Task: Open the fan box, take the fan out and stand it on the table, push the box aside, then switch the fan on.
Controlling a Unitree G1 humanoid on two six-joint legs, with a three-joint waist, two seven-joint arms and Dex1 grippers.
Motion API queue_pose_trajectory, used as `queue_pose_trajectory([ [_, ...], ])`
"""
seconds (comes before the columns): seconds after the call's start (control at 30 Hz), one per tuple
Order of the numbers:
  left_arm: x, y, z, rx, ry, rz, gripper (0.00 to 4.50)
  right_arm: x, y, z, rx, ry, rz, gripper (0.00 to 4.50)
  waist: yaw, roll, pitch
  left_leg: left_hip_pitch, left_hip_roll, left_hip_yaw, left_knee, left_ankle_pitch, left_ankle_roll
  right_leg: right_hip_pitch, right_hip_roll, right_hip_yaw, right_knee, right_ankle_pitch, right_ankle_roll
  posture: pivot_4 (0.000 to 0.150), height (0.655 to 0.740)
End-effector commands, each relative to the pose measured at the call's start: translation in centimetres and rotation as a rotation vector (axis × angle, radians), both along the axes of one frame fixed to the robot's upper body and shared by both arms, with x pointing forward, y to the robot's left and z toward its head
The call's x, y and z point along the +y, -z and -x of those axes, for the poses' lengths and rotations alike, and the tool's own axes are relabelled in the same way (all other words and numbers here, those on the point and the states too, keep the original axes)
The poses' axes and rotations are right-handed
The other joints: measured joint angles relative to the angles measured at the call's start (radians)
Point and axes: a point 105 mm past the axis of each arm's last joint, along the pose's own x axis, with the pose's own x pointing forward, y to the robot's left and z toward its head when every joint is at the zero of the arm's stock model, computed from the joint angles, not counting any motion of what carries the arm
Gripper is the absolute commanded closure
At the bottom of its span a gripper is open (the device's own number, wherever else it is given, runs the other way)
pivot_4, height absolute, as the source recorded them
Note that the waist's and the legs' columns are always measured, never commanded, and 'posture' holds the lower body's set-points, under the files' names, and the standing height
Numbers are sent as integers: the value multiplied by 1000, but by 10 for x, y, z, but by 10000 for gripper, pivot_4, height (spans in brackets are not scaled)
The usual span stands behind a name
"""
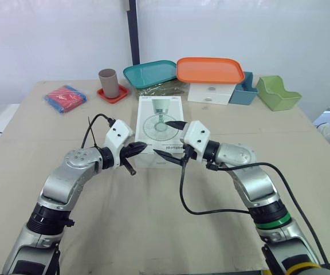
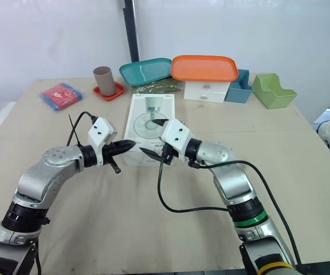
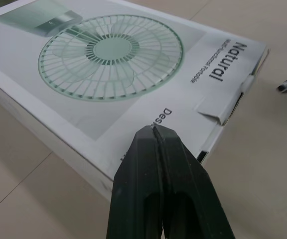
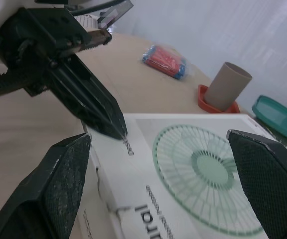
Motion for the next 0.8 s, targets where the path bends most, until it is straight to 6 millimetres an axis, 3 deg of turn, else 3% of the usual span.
queue_pose_trajectory([
  [0.03, 3, 11, 0, 31, -27, -33, 44316, 1, -1, -3, -47, 7, 76, 0, 1, 0, 0, 0, 0, 0, 0, 0, 0, 0, 0, 0, 0, 0, 0, 1500, 7400],
  [0.8, 4, 16, 2, 39, -41, -33, 44316, -6, 7, -11, -92, 62, 205, 0, 0, 0, 0, 0, 0, 0, 0, -1, 1, 0, 0, 0, 0, 0, 0, 1500, 7400],
])
